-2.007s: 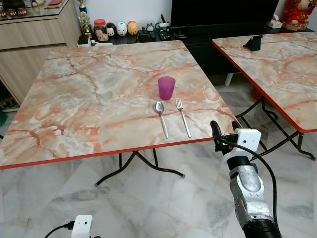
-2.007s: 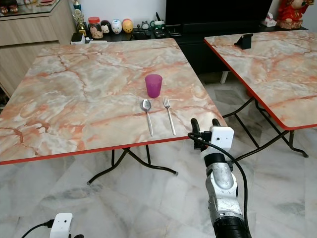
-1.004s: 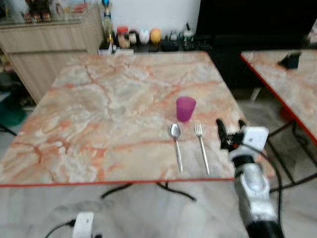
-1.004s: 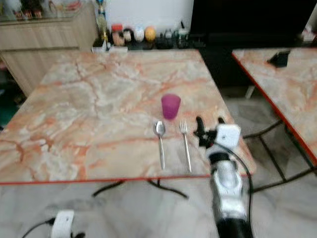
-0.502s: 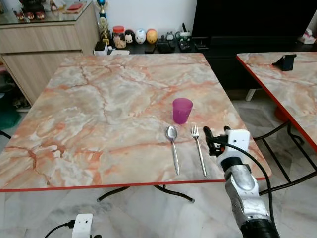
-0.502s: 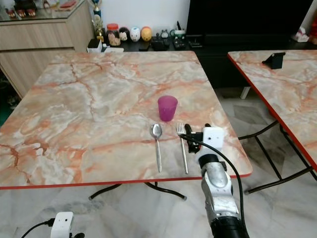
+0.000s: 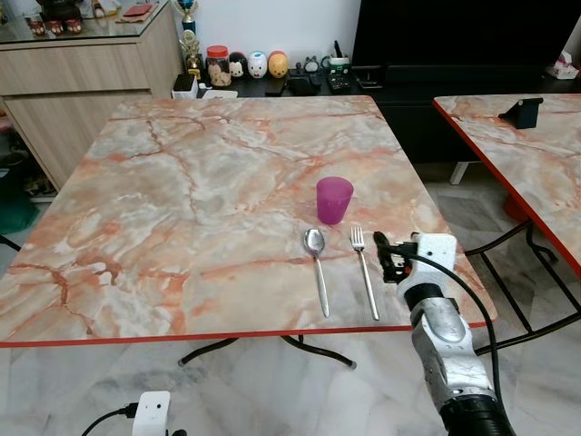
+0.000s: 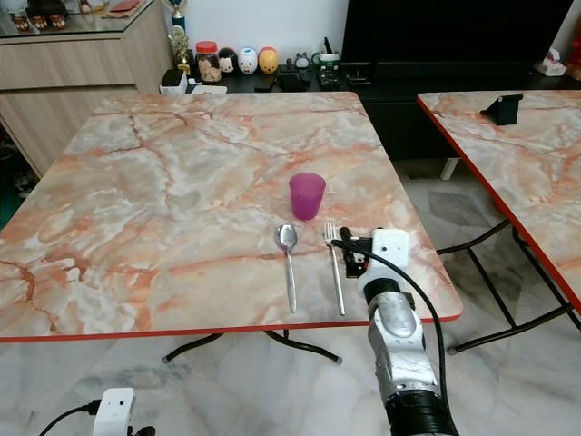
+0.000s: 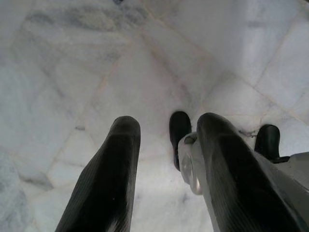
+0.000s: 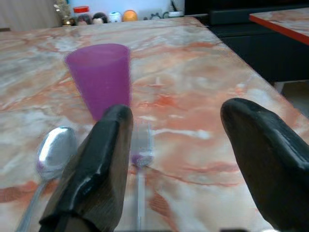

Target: Setting the table

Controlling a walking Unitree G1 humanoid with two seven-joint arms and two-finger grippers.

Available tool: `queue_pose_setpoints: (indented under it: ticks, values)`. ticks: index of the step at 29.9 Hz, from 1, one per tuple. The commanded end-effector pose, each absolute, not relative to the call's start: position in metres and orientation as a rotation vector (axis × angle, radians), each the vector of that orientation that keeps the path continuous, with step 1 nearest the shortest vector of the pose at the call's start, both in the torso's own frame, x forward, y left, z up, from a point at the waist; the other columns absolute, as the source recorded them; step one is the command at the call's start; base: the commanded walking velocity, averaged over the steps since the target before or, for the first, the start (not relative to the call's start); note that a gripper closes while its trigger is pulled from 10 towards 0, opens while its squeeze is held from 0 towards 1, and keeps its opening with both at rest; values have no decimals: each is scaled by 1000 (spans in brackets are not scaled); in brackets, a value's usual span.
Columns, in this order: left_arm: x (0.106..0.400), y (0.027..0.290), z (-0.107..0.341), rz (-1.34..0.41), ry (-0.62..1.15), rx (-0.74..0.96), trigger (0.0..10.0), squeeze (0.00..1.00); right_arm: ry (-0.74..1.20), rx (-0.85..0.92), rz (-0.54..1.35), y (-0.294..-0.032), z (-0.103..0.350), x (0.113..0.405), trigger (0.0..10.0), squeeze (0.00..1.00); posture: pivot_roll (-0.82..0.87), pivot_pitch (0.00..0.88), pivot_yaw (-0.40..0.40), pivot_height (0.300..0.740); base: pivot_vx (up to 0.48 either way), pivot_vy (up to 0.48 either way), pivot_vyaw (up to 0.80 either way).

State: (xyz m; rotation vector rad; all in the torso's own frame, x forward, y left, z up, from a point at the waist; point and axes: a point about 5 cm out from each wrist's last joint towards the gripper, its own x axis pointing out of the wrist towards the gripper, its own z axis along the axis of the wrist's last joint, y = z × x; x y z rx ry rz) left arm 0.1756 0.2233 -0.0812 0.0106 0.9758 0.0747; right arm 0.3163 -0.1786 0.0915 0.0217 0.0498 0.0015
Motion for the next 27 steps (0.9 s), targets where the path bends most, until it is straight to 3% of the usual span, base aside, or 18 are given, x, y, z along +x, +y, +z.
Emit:
queue_pose_setpoints:
  ticks: [1,27]
  values:
    - [171,227,-83,76,1002,29,10000,0,44,30,9,-176,93,317,10000,0,-43,0,-5,740,0,0,0]
    - [171,227,-83,67,1002,40,10000,0,182,69,-43,-186,81,325,10000,0,-39,0,-2,740,0,41,0]
